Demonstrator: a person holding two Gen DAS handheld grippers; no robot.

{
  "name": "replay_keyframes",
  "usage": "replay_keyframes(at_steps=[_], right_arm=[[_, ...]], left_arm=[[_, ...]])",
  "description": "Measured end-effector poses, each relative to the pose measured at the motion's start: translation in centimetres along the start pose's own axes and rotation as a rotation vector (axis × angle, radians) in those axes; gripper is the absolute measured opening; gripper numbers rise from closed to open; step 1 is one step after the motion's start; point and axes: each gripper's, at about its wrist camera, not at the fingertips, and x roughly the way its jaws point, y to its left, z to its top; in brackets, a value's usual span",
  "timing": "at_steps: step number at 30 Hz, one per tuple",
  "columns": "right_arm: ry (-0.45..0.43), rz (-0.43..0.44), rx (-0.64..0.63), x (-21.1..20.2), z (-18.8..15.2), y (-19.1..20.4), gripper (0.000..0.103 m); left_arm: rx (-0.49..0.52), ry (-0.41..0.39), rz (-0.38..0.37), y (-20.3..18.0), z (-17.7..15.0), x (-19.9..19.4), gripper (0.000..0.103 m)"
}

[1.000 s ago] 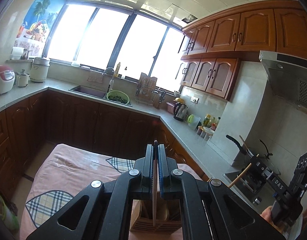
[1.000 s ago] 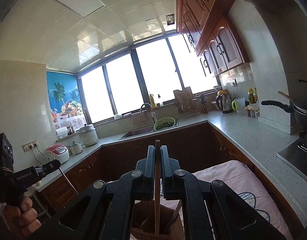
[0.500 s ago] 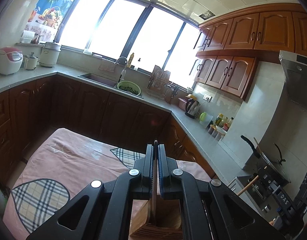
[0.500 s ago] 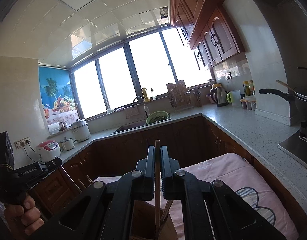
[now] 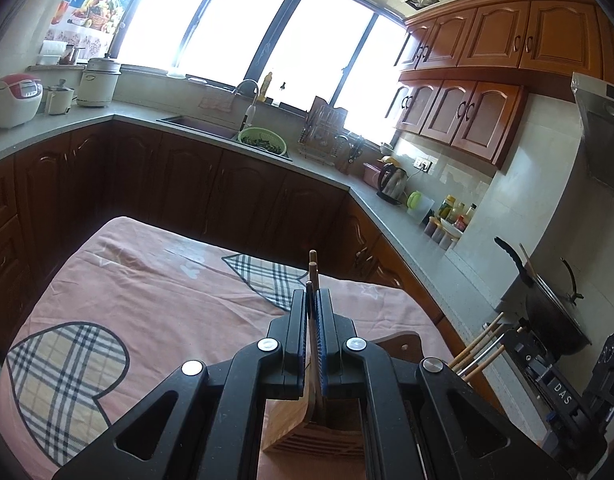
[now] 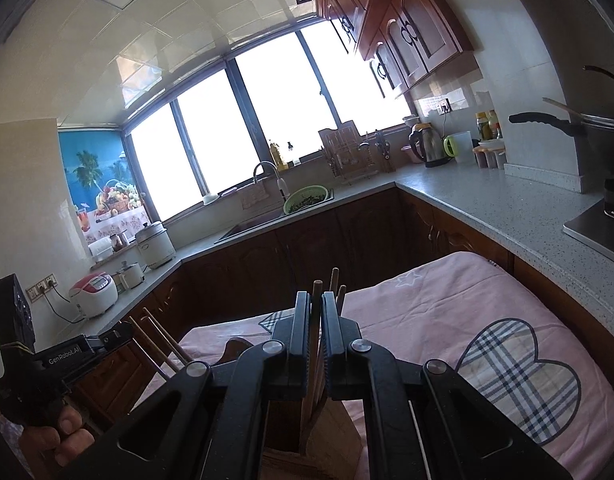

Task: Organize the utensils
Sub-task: 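Lower the chopstick into the wooden holder and open the right gripper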

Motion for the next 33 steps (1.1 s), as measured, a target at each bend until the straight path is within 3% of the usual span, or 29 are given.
replay_keyframes(at_steps=[33], right_arm=[[0.051, 0.012, 0.021, 1.4, 0.0, -0.9, 0.006]], left_arm=[[0.047, 0.038, 0.027, -0.9, 0.1, 1.0, 0.004]])
